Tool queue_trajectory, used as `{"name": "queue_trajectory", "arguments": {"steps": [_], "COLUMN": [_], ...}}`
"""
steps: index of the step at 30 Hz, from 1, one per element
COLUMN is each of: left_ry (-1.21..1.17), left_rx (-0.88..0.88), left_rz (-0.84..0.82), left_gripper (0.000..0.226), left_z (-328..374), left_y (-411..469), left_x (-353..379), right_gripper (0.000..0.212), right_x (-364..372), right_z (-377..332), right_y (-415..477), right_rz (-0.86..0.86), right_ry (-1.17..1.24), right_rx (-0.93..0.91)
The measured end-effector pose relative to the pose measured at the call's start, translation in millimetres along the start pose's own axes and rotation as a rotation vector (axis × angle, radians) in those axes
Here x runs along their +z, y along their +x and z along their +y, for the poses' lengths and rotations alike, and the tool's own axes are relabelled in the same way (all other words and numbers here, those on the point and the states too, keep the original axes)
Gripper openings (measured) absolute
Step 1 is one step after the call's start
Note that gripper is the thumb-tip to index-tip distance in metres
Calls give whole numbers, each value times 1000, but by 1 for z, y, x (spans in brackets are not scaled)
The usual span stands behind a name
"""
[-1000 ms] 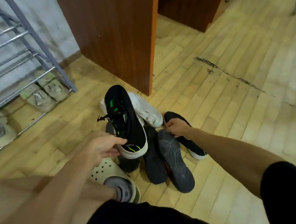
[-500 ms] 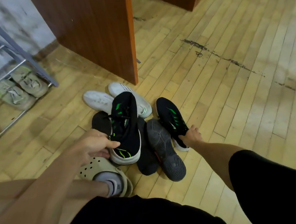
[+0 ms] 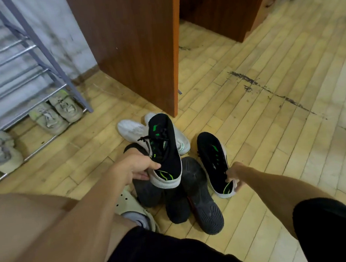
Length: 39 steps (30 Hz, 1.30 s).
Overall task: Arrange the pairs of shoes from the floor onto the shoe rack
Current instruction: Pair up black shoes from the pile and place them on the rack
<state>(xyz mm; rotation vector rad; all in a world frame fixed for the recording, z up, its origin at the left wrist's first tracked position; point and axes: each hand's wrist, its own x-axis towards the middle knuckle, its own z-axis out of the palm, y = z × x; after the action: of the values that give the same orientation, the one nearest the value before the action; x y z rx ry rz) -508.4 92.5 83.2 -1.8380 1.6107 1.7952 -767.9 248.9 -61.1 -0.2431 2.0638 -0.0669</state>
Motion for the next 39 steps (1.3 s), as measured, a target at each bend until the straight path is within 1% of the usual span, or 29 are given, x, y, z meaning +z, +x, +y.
{"name": "queue_trajectory", "arguments": {"steps": [3, 6, 7, 9, 12, 14, 16, 17, 21, 24, 25, 27, 31, 34, 36, 39], "left_ry": [-65, -133, -160, -225, -371, -481, -566, -588, -694, -722, -715, -703, -765, -812, -832, -838], "left_rx": [25, 39, 41, 33, -5, -19, -20, -19, -11, -24, -32, -55, -85, -86, -71, -54], "left_rz": [10, 33, 45, 65, 80, 110, 169, 196, 271, 345, 384, 454, 544, 570, 599, 675], "left_gripper": [18, 28, 31, 36, 41, 41, 41, 39, 26, 15, 11, 10, 14, 12, 15, 15], "left_z": [8, 11, 12, 12, 8, 2, -4, -8, -23, -36, -40, -48, -54, -43, -33, -20], "left_y": [-5, -7, -7, -9, -14, -20, -28, -33, -57, -76, -80, -81, -62, -38, -17, 20], "left_x": [5, 5, 4, 2, -2, -12, -29, -38, -82, -117, -129, -155, -202, -232, -252, -284], "right_gripper": [16, 6, 9, 20, 35, 36, 31, 29, 31, 34, 33, 29, 27, 18, 12, 10], "right_x": [-25, -46, -50, -53, -41, -26, -8, 1, 33, 53, 59, 71, 86, 94, 99, 107], "right_z": [-12, -27, -32, -46, -74, -98, -125, -139, -194, -237, -250, -280, -339, -381, -409, -452], "right_y": [-15, -38, -46, -63, -82, -88, -98, -104, -130, -150, -156, -163, -173, -175, -172, -161], "right_rz": [122, 258, 276, 290, 289, 242, 164, 132, 19, -76, -105, -163, -228, -252, -257, -238], "right_ry": [-151, -275, -288, -296, -279, -208, -119, -95, -31, 2, 2, -11, -49, -32, -16, -3], "right_rx": [-76, -156, -187, -256, -372, -430, -483, -505, -601, -645, -661, -701, -744, -749, -748, -755]}}
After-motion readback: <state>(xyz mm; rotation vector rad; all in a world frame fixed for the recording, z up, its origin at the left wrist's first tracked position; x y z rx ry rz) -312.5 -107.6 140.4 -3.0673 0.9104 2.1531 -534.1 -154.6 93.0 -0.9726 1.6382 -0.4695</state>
